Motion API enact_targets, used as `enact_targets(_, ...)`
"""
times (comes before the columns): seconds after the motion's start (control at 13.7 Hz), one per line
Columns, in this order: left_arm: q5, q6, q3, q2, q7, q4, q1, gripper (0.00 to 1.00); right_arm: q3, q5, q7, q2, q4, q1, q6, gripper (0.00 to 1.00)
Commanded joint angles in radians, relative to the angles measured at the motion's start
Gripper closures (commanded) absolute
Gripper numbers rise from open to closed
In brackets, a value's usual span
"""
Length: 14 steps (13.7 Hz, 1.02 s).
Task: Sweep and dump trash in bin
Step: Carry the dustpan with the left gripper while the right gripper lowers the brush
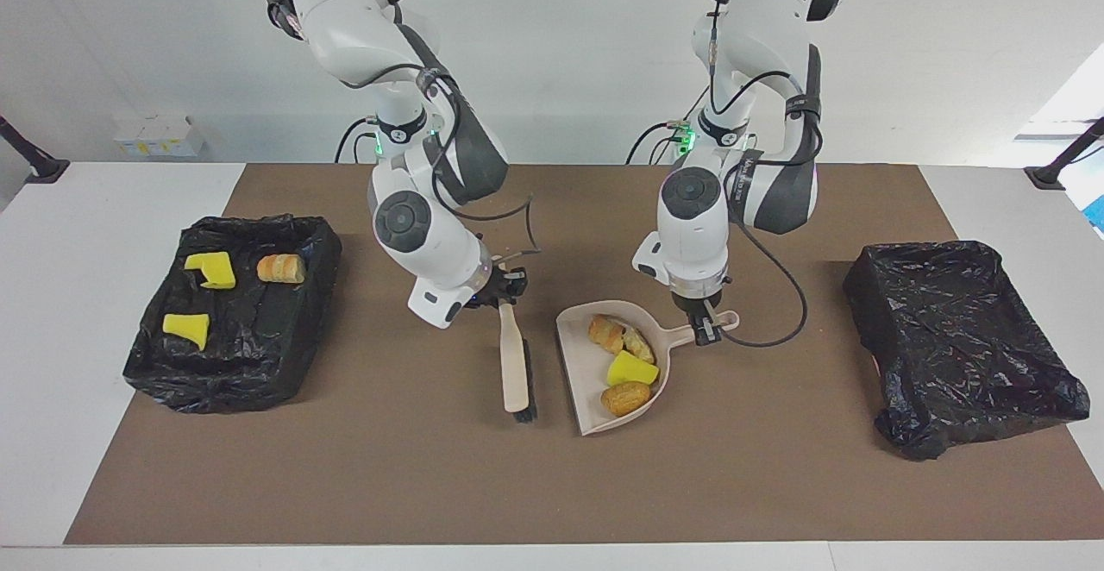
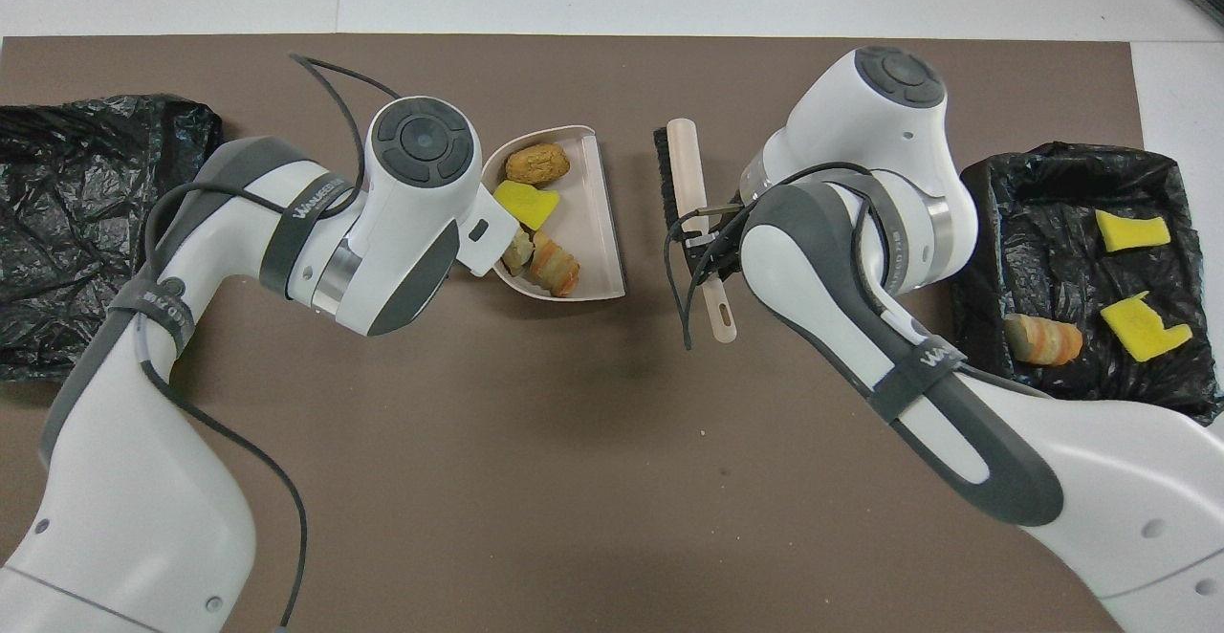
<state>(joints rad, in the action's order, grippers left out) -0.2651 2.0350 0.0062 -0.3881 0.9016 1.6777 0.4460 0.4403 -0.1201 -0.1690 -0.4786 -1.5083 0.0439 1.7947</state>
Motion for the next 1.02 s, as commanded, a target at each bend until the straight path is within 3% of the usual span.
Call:
enact_targets(0.0, -0.019, 0.060, 0.000, 0.162, 0.078, 0.186, -0.030, 1.00, 0.009, 0.011, -0.065, 0.118, -0.049, -0.016, -0.096, 1.00)
enact_targets(0.44, -0.019, 0.001, -0.002, 0.293, 0.213, 0.257, -0.154, 1.00, 0.015, 0.088, -0.383, 0.267, -0.223, -0.192, -0.086, 1.00)
enact_targets(0.66, -0.019, -0.004, 0.000, 0.334, 0.365, 0.244, -0.283, 1.00, 0.018, 0.073, -0.496, 0.328, -0.360, -0.280, 0.011, 1.00)
enact_targets(0.95, -0.006, 0.013, 0.001, 0.324, 0.523, 0.183, -0.443, 1.00, 0.017, 0.073, -0.589, 0.318, -0.500, -0.378, 0.214, 1.00)
